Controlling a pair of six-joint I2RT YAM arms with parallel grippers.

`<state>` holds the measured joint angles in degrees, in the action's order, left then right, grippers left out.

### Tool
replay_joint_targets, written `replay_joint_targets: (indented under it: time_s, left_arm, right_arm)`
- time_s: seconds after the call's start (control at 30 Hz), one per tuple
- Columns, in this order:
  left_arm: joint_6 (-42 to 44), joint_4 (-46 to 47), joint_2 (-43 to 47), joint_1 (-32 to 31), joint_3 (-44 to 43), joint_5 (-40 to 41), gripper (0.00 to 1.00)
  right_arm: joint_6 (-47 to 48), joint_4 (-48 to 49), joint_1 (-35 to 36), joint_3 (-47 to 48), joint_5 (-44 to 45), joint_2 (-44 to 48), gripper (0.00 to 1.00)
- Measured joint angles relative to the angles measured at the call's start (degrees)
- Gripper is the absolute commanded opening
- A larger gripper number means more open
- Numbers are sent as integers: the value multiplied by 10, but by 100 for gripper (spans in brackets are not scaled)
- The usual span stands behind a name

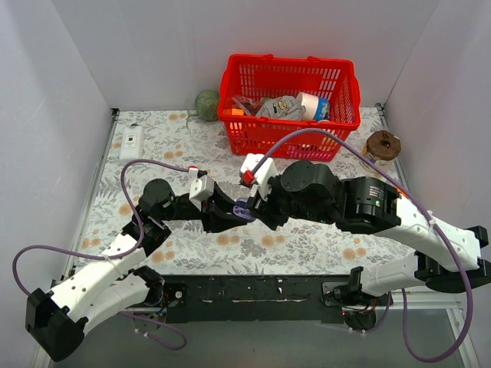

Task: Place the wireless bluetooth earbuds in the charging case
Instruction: Place the earbud in the charging case.

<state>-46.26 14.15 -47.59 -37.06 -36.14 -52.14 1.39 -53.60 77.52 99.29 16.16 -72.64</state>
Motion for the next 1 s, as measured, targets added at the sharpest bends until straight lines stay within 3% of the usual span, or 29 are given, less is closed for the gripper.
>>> replay_joint_targets:
  time_s: [1.0]
  left_arm:
    - [-12, -1, -7, 0, 0, -22, 0]
  right_arm:
    - [-28, 28, -27, -37, -42, -9, 50]
